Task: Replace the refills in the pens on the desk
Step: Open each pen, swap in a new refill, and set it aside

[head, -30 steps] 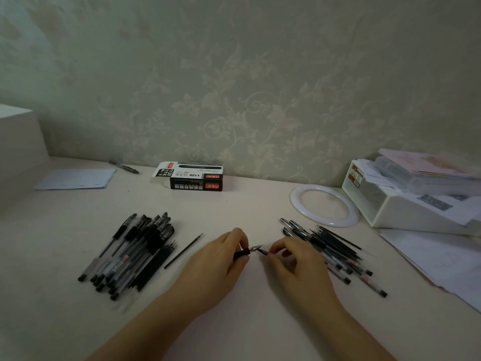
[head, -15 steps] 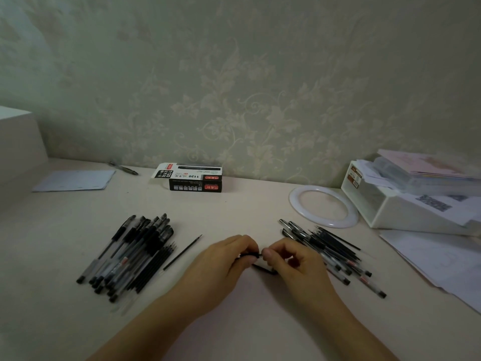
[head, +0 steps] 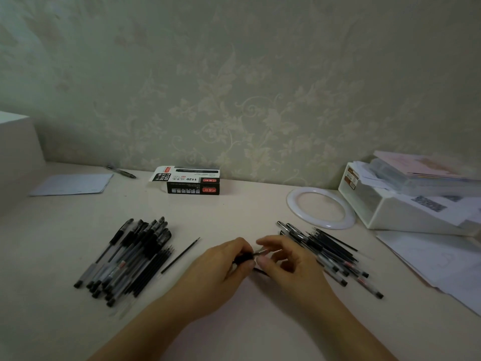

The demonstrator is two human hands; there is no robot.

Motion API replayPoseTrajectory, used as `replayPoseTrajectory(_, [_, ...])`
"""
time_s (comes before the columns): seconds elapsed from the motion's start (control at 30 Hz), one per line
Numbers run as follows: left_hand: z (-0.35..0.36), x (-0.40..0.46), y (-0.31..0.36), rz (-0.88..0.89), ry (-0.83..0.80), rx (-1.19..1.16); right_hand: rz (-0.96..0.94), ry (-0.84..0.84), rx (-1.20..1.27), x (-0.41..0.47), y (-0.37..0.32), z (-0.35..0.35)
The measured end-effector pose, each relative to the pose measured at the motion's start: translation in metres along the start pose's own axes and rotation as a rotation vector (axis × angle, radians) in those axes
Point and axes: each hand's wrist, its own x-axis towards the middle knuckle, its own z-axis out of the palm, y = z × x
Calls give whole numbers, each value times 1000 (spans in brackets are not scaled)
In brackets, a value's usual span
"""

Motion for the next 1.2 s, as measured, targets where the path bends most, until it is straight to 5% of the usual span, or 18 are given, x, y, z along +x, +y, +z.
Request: replayPoseTrajectory(1.2, [1,-1,3,34,-5,17,42,34,-14,5,11,-2])
